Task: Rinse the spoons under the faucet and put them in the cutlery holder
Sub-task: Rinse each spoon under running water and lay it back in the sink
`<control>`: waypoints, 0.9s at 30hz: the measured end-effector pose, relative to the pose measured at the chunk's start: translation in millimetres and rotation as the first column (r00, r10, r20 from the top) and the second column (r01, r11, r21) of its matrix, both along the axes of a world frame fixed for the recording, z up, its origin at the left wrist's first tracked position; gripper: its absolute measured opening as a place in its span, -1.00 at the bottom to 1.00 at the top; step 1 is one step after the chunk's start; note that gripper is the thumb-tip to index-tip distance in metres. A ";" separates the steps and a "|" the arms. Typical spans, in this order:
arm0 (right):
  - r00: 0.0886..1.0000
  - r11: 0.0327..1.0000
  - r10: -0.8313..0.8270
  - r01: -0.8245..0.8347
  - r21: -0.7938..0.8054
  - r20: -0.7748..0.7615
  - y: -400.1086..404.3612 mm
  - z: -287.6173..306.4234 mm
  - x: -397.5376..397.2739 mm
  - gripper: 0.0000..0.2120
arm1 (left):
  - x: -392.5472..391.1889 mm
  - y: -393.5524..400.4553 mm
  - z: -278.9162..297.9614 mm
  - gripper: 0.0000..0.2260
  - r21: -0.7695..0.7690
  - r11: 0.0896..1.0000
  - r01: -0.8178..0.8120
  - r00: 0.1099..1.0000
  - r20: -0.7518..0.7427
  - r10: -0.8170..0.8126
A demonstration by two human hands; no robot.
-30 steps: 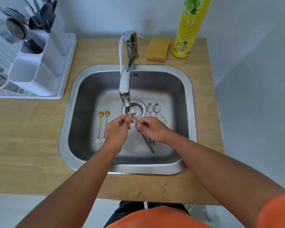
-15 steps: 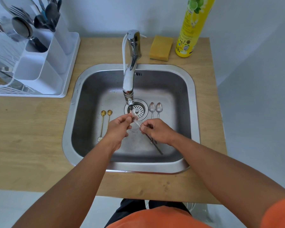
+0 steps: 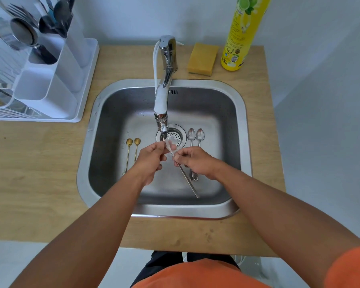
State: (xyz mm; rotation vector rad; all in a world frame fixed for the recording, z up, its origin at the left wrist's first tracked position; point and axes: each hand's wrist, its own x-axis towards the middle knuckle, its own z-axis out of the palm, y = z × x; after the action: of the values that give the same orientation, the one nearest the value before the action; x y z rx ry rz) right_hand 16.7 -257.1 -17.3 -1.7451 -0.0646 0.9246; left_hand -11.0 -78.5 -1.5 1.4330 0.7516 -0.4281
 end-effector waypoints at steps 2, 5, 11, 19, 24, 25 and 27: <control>0.999 1.000 0.027 -0.027 0.001 -0.018 -0.8 -0.2 -0.6 -0.79 | -0.2 2.1 -3.5 -0.76 -0.069 0.998 0.012 1.000 -0.008 -0.013; 0.999 0.999 -0.037 0.037 0.030 -0.011 0.8 0.0 -4.5 -0.83 | -1.3 2.4 -6.6 -0.77 -0.085 0.996 -0.004 1.000 0.010 0.005; 0.993 0.995 -0.095 0.095 0.002 0.070 3.9 1.7 -9.5 -0.88 | -1.2 -0.1 -6.7 -0.90 -0.026 0.997 -0.076 0.997 0.013 0.076; 0.986 0.997 -0.061 0.069 -0.044 0.157 5.9 5.6 -7.1 -0.85 | -0.9 -5.6 -0.1 -0.78 -0.066 0.990 -0.121 0.992 -0.027 0.120; 0.990 0.995 -0.104 0.104 0.009 0.090 3.7 4.7 -4.3 -0.84 | -2.2 -1.3 0.9 -0.83 -0.077 0.996 -0.042 0.999 0.028 0.045; 0.991 0.995 -0.099 0.098 0.014 0.085 3.3 4.6 -3.5 -0.84 | -2.3 0.7 0.9 -0.82 -0.081 0.997 -0.008 0.999 0.044 0.012; 0.995 0.997 -0.076 0.075 0.022 0.064 2.1 4.4 -2.0 -0.85 | -2.3 4.5 0.5 -0.77 -0.089 0.995 0.041 0.998 0.060 -0.036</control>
State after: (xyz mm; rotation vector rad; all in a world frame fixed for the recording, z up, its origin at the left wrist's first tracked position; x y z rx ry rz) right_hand 14.7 -255.0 -13.0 -1.7478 -0.0491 0.8103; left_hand -13.3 -74.0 -1.0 1.3710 0.6502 -0.4428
